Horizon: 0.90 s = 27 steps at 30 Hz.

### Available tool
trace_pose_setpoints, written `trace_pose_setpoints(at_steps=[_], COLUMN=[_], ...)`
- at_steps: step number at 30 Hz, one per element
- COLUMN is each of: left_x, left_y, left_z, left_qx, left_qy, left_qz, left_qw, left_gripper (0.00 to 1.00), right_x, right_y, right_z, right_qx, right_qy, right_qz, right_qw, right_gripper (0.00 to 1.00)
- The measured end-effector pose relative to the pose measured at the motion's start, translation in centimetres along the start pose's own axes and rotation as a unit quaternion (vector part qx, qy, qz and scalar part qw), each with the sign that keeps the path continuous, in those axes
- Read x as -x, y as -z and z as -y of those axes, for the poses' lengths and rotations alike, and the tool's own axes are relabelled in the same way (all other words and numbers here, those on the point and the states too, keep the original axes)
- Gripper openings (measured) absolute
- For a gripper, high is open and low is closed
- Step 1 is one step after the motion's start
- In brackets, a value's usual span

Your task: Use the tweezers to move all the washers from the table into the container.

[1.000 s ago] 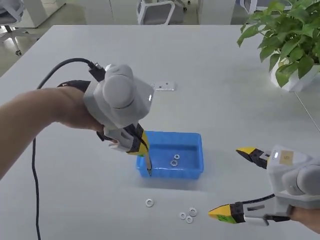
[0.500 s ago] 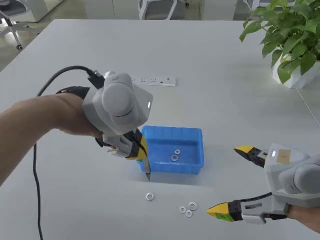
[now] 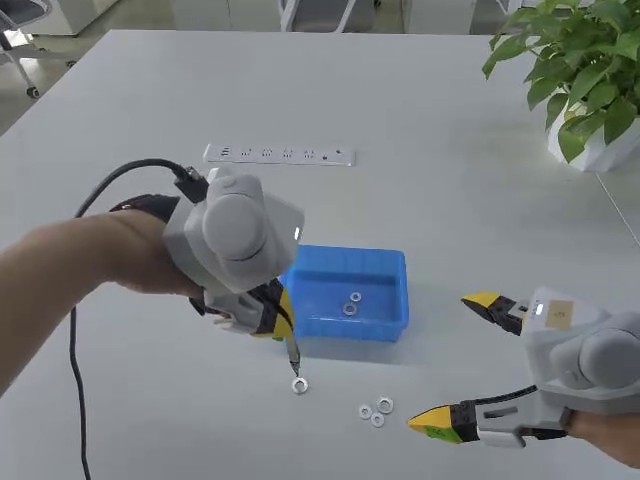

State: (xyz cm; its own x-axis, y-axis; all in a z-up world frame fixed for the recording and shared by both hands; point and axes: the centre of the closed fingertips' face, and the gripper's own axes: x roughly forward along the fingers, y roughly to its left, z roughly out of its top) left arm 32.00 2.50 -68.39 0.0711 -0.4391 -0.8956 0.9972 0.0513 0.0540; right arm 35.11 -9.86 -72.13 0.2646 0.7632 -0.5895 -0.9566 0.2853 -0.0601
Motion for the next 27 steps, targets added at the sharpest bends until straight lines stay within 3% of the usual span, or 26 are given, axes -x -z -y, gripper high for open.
trace_pose_setpoints(at_steps=[27], left_x=[-1.7], left_y=[0.2], left_z=[1.2], left_qx=[0.003], left_qy=[0.008], left_qz=[0.004], left_qw=[1.0000], left_gripper=[0.04], right_x=[-0.1], right_y=[0.3], right_z=[-0.4], right_qx=[0.002], right_qy=[-0.005], right_qz=[-0.006], right_qw=[1.0000], right_gripper=[0.95])
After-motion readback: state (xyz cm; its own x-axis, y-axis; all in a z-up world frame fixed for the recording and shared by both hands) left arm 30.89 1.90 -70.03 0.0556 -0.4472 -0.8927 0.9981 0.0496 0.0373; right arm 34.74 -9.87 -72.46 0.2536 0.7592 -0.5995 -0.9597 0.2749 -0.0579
